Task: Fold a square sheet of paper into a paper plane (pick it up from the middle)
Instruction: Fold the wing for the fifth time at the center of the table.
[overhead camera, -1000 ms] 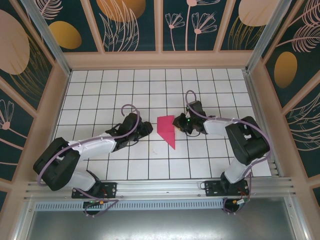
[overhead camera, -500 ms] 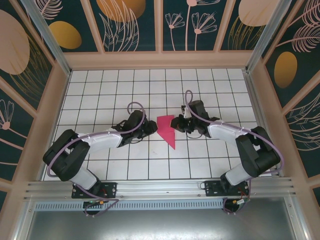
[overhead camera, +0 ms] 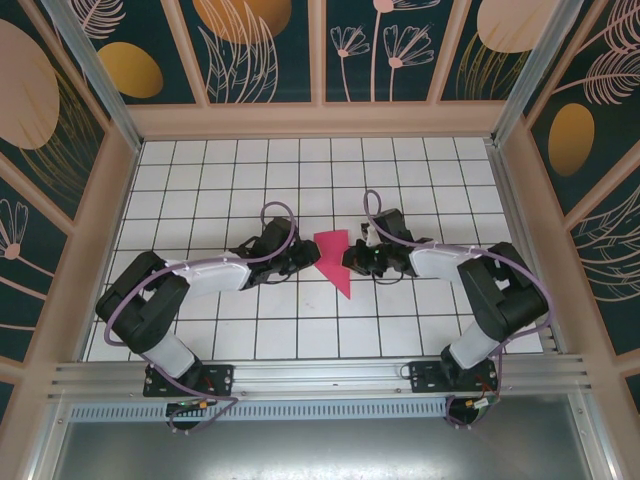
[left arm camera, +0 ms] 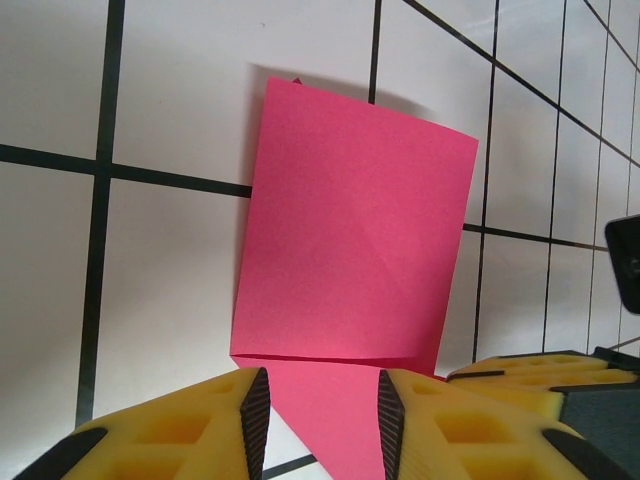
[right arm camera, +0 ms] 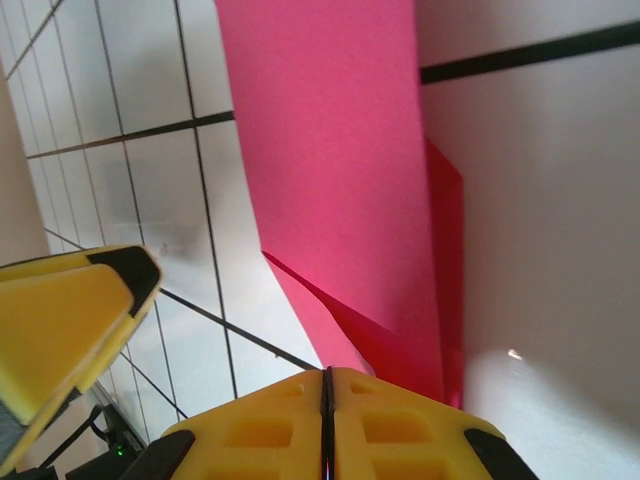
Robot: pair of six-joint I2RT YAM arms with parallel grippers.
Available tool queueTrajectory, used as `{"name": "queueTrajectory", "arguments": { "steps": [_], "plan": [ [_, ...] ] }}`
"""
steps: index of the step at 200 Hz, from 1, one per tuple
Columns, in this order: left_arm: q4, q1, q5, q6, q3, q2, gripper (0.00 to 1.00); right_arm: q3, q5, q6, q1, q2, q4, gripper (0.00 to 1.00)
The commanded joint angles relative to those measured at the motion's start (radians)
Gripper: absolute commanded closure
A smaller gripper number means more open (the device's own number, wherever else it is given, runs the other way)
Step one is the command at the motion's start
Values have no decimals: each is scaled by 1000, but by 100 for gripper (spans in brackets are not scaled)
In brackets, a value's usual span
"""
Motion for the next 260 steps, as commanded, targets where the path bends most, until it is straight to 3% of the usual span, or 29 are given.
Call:
{"name": "queueTrajectory", "arguments": {
  "steps": [1, 67, 157, 206, 260],
  "plan": [
    [19, 1, 16, -12, 24, 16, 63, -15, -7, -25, 6, 8, 10, 90],
    [26, 0, 19, -21, 23, 24, 60, -49, 7, -30, -15, 55, 23, 89],
    [55, -1, 49, -33, 42, 70, 58, -148, -106, 18, -80, 80, 174, 89],
    [71, 1, 59, -45, 44, 89, 57, -124, -116, 21, -81, 11, 166, 89],
    [104, 1, 86, -60, 46, 128, 56, -190, -143, 76, -96, 98, 274, 89]
  ]
}}
